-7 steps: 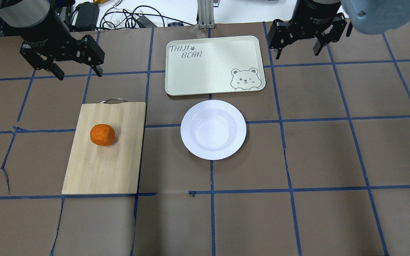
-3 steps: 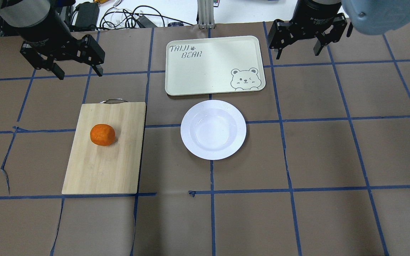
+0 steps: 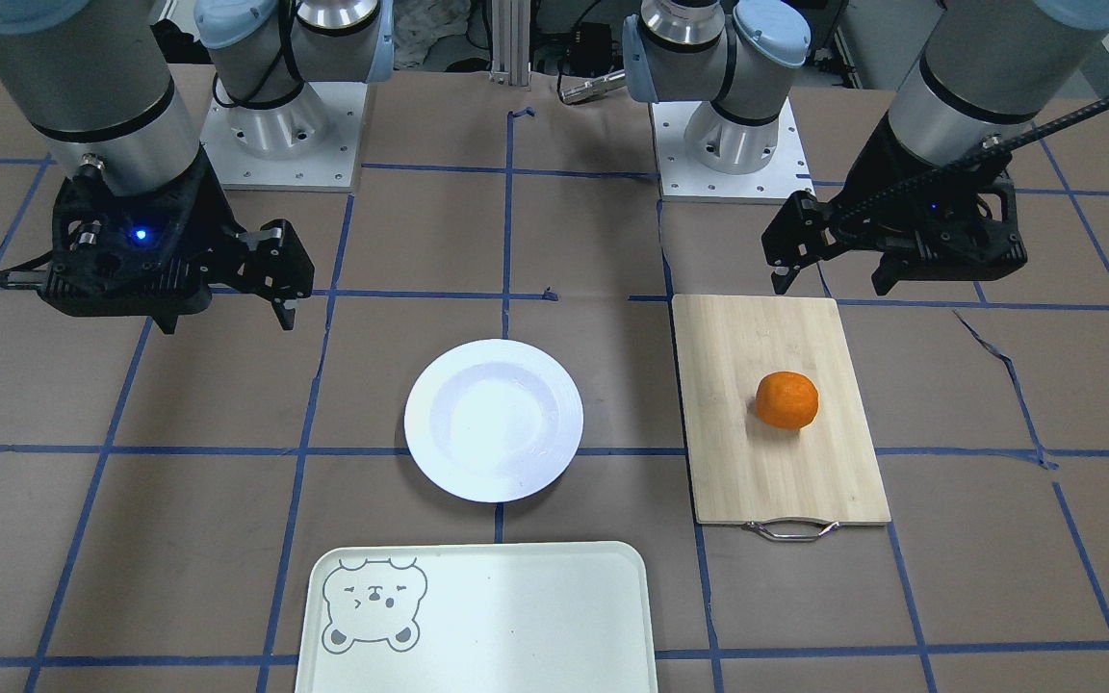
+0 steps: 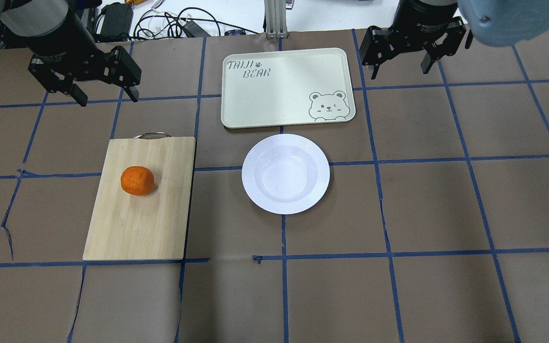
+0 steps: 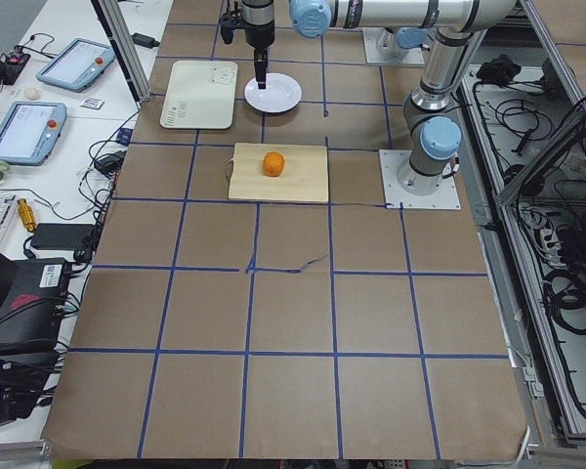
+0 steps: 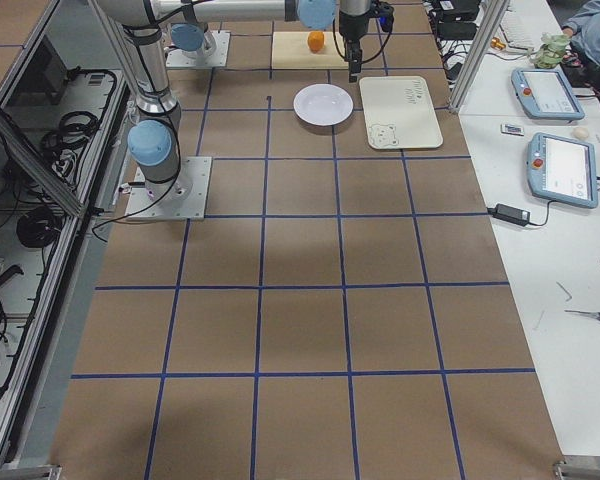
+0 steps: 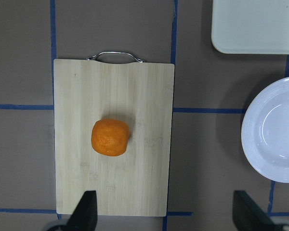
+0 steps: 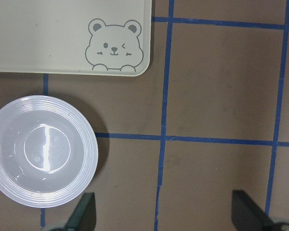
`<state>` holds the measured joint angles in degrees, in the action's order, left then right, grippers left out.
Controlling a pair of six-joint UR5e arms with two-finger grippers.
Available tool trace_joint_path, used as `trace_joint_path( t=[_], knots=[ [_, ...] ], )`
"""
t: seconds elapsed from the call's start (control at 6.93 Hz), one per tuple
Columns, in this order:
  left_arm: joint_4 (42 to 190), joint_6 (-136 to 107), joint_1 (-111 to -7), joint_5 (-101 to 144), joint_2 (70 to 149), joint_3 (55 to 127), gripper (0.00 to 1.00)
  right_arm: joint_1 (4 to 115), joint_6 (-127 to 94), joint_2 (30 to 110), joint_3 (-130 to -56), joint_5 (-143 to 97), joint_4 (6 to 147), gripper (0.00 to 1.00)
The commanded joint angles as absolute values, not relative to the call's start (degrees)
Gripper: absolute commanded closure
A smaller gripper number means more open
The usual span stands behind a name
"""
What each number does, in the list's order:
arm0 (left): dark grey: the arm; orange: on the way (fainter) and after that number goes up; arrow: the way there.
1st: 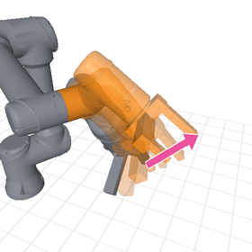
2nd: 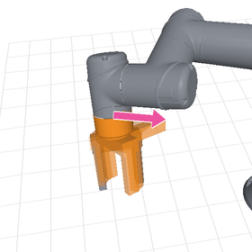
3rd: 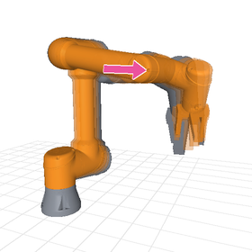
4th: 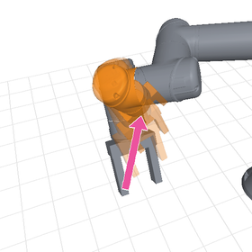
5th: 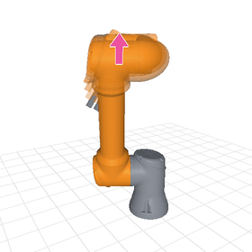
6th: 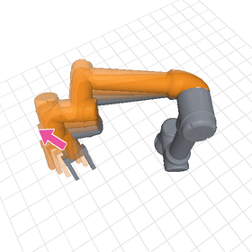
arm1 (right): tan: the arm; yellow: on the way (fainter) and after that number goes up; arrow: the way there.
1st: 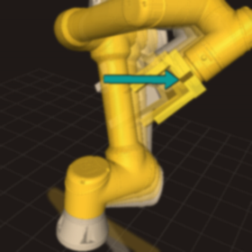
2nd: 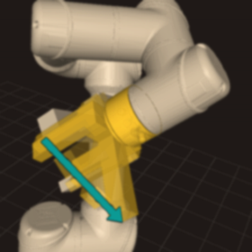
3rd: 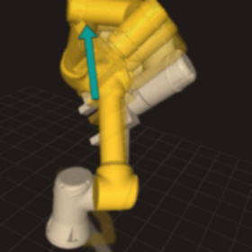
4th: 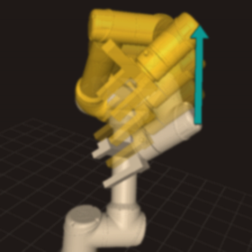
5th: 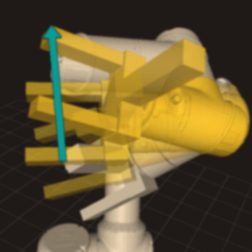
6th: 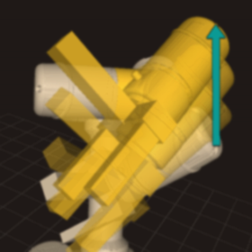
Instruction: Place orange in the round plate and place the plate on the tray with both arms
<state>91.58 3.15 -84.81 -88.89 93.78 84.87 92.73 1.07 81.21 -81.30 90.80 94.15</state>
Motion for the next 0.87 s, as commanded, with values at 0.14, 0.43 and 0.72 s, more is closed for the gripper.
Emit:
trace_joint_path(
  t=[0.14,0.43,0.72],
  knots=[
    [91.6,3.2,-84.8,-88.9,93.8,84.8,0.0,92.7,1.1,81.2,-81.3,90.9,94.1,0.0],
    [91.5,3.2,-84.8,-88.9,93.8,84.8,0.0,92.7,1.0,81.2,-81.3,90.8,94.1,0.0],
    [91.6,3.2,-84.8,-88.9,93.8,84.9,0.0,92.7,0.4,81.2,-81.4,90.7,96.1,0.0]
  ],
)
